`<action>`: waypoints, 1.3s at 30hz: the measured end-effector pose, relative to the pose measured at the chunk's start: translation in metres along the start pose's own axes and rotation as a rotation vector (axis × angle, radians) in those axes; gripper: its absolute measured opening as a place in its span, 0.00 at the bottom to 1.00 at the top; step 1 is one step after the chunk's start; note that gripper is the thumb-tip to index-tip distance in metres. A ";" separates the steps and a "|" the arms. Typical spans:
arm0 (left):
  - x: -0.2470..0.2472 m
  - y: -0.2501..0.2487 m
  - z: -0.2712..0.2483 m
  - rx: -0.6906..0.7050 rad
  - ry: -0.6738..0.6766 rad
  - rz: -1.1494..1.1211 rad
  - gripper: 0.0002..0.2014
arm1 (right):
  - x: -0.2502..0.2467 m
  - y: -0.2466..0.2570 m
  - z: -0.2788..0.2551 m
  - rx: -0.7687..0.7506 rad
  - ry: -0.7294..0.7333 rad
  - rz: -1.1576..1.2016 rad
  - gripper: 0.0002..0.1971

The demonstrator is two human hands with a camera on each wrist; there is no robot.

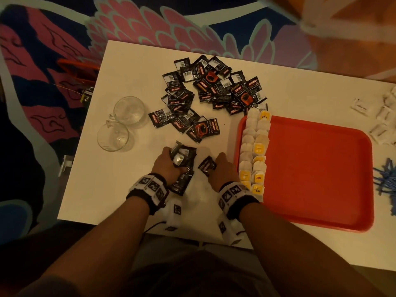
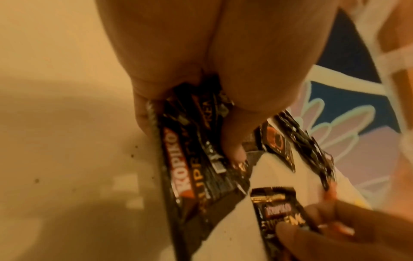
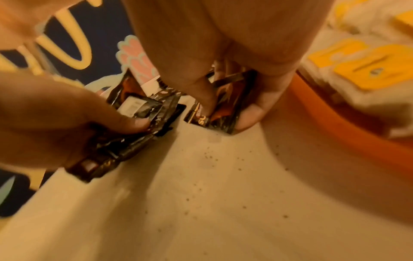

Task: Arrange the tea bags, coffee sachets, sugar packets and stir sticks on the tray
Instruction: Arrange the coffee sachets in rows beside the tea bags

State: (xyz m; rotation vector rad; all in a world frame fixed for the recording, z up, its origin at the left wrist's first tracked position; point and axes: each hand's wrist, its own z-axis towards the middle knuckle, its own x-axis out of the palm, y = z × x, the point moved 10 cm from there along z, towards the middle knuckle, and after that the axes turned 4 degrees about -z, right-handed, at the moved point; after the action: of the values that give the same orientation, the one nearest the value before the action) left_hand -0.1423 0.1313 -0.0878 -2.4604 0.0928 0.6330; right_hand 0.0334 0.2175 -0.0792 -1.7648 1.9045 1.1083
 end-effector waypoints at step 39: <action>0.055 -0.042 -0.027 0.143 0.045 -0.119 0.26 | 0.007 0.016 -0.013 0.094 0.033 0.695 0.21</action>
State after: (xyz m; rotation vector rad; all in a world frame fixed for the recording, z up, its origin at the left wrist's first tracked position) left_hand -0.0740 0.1548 -0.0719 -2.3229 0.0080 0.5022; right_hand 0.0206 0.2022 -0.0707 -1.0815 2.6309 1.1606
